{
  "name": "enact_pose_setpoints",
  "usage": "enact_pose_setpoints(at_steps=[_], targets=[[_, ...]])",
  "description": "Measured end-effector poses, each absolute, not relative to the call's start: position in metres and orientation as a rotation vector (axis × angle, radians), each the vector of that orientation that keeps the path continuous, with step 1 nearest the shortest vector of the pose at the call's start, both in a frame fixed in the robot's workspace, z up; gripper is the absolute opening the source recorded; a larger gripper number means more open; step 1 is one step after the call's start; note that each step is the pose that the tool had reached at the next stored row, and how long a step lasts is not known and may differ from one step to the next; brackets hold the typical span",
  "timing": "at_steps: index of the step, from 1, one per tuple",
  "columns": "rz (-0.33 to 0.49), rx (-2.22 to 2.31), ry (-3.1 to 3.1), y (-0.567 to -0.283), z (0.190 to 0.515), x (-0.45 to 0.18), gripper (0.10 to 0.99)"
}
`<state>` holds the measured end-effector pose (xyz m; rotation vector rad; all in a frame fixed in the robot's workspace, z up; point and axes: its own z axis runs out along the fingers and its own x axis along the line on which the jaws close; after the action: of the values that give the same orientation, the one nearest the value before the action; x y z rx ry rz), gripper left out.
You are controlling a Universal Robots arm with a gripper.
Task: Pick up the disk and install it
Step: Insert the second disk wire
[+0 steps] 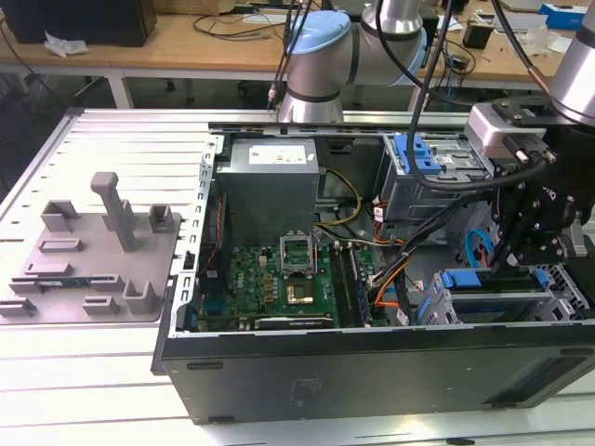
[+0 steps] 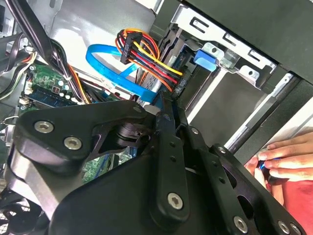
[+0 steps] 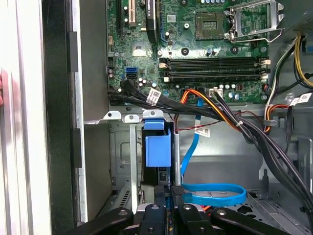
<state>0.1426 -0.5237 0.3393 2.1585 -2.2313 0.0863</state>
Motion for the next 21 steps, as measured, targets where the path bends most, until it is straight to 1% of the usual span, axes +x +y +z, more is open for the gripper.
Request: enact_pose_setpoints(at_steps=[9, 10, 11, 12, 13, 21], targets=[[0.086, 2.159, -2.232, -0.524, 0.338, 0.143, 0.161], [0.085, 2.159, -2.232, -0.524, 0.338, 0.143, 0.173], [0.084, 2.159, -2.232, -0.524, 0.339, 0.143, 0.231], [0.086, 2.159, -2.232, -0.524, 0.342, 0.143, 0.231], [0.086, 2.159, -2.232, -0.524, 0.344, 0.143, 0.298], [0.091, 2.156, -2.229, -0.516, 0.368, 0.142, 0.298]])
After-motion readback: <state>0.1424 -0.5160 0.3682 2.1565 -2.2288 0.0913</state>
